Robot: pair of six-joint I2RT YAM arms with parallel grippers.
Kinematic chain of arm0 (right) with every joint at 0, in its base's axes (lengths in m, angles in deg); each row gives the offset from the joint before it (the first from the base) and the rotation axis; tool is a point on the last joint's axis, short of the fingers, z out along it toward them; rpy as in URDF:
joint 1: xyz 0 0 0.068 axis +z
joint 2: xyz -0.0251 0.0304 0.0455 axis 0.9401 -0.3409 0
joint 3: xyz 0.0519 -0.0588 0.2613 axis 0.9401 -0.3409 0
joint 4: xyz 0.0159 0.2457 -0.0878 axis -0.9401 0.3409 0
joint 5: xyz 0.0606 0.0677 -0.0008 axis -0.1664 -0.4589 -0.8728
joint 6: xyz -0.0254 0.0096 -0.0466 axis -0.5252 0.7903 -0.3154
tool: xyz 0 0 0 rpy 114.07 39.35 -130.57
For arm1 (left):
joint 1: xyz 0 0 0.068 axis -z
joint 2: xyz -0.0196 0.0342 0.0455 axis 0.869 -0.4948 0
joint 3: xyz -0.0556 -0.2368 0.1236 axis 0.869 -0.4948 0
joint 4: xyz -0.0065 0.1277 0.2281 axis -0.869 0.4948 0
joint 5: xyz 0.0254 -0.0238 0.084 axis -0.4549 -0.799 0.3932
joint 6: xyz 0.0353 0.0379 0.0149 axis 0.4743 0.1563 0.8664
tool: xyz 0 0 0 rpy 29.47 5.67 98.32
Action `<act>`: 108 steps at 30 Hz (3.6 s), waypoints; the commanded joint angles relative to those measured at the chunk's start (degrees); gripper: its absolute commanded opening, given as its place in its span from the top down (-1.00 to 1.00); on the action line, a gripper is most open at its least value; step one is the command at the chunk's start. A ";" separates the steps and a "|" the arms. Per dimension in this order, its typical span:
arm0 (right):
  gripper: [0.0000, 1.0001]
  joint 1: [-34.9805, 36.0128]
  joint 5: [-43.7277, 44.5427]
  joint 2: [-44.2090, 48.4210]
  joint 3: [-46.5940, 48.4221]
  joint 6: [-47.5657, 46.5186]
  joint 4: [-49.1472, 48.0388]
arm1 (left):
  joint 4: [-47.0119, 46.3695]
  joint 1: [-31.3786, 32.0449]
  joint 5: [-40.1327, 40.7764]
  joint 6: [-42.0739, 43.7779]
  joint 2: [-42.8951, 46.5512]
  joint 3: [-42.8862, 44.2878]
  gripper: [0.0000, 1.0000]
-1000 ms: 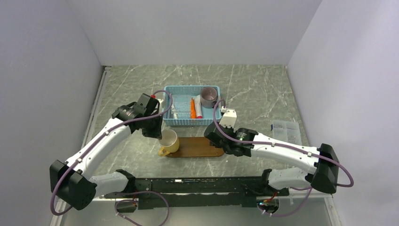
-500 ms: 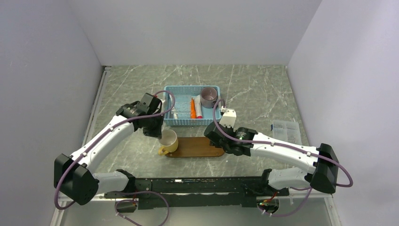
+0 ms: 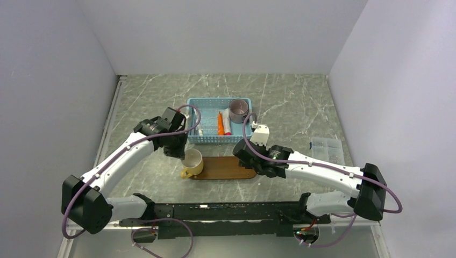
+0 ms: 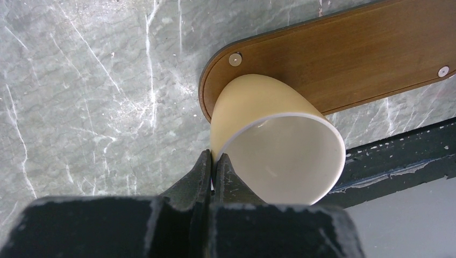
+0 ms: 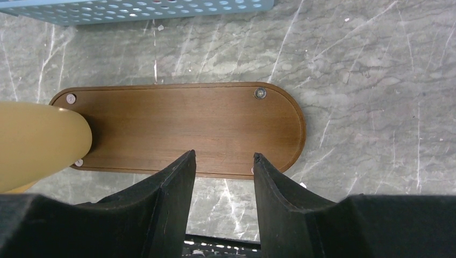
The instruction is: Prepare toiletry sets of a toothbrush and toothpaste on the tray
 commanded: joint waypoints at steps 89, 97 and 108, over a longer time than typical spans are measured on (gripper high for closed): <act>-0.25 -28.07 -23.41 -51.34 59.27 -44.09 -3.25 | -14.20 1.95 13.81 7.03 38.61 -14.27 -0.95; -0.12 -28.09 -23.10 -55.49 61.29 -42.18 -1.47 | -13.89 1.90 13.97 7.12 36.64 -14.02 -0.95; 0.19 -28.17 -21.82 -58.54 61.78 -41.67 -0.22 | -13.94 1.68 14.13 7.03 36.04 -14.02 -0.96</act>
